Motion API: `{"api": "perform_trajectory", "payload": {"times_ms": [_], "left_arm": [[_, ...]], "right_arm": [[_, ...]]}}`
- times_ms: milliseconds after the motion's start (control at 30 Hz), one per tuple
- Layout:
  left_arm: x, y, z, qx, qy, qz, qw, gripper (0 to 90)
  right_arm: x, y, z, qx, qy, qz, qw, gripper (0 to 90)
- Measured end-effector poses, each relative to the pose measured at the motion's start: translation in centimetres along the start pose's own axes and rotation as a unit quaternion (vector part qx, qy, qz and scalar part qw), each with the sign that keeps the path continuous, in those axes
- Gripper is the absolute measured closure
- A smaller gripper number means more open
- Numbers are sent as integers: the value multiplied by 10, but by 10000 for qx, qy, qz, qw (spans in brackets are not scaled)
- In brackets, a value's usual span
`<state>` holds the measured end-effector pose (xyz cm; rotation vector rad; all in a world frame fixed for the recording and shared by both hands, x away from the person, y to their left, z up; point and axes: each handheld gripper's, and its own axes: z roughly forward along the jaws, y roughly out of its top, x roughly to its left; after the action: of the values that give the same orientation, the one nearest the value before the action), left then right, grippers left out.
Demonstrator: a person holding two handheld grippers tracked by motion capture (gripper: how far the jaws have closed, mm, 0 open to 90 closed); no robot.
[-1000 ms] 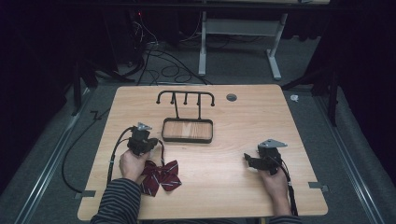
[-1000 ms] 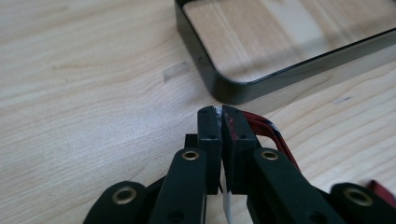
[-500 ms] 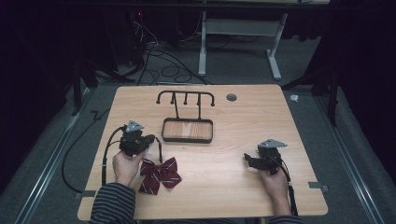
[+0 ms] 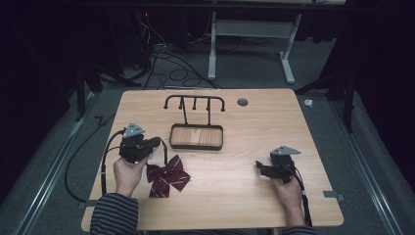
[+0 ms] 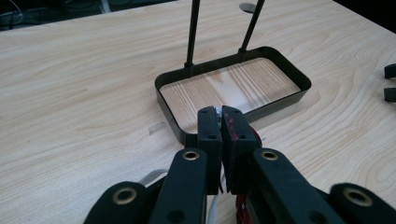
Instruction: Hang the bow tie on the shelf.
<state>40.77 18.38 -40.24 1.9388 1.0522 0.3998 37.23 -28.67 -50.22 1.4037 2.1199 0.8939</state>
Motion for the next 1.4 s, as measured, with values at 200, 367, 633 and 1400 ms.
{"api": "perform_trajectory", "payload": {"times_ms": [200,367,633,1400], "left_arm": [[-3,2,-2,-33,-121,17,9999,872],[-6,6,-6,-114,-159,71,9998,872],[-12,17,-17,-271,-207,131,9993,872],[-25,40,-27,-529,-392,384,9971,872]], "right_arm": [[0,0,0,5,1,8,10000,322],[0,0,0,4,-1,12,10000,321],[0,0,0,3,11,15,10000,322],[0,0,0,0,5,6,10000,322]]}}
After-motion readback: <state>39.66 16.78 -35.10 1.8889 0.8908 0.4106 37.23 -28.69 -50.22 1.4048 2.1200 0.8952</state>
